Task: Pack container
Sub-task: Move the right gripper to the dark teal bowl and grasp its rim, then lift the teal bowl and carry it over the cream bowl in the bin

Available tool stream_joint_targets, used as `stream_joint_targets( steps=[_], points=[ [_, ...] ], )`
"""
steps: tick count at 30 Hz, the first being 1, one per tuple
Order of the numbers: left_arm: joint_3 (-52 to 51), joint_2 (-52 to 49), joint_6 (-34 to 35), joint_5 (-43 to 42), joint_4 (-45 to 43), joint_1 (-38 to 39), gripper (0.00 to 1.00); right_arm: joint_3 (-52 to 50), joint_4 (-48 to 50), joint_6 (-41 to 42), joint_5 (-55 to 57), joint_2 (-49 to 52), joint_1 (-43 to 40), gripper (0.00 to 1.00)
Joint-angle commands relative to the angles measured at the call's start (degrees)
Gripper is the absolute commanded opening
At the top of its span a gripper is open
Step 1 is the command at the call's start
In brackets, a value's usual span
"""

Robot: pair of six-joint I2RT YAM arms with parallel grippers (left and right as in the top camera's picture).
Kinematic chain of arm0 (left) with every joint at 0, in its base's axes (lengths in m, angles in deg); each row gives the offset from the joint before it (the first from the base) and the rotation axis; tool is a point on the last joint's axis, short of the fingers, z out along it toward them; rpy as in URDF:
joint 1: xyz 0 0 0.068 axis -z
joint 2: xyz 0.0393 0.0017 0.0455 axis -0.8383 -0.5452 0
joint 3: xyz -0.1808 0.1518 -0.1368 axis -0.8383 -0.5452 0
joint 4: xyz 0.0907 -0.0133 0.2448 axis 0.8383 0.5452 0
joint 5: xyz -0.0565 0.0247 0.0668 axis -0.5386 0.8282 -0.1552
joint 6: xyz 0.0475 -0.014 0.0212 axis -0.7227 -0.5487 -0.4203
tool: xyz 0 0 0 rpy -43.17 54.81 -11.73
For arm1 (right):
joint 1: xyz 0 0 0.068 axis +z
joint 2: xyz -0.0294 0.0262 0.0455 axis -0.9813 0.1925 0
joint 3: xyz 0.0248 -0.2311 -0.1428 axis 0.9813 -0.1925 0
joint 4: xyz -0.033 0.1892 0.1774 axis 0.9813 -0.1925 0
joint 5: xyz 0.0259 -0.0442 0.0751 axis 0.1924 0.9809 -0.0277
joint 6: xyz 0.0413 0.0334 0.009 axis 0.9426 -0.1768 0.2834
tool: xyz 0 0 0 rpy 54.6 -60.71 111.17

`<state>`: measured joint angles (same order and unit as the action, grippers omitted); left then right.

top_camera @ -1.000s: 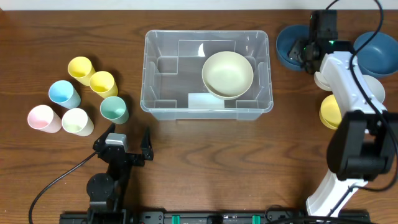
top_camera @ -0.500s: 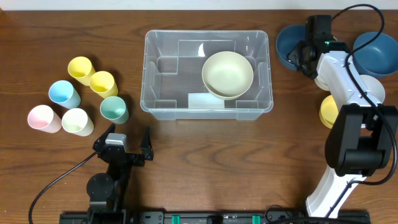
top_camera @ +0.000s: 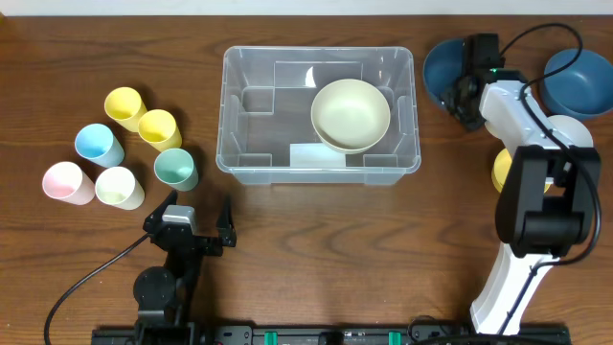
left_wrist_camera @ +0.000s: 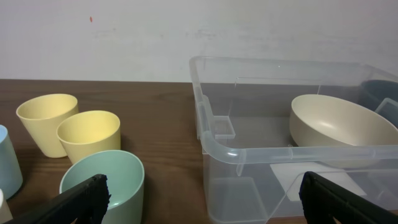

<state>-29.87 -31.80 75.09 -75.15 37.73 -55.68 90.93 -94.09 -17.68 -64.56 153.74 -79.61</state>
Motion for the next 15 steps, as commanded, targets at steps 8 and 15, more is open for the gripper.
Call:
stream_joint_targets(
  steps=[8,15],
  points=[
    [-1.0,0.3,-1.0,-0.8,1.9,-0.2,0.98,-0.5,1.9,-0.4,0.7,0.9,-0.4,0.23],
    [-1.0,0.3,-1.0,-0.8,1.9,-0.2,0.98,-0.5,2.8,-0.9,0.7,0.9,-1.3,0.08]
  ],
)
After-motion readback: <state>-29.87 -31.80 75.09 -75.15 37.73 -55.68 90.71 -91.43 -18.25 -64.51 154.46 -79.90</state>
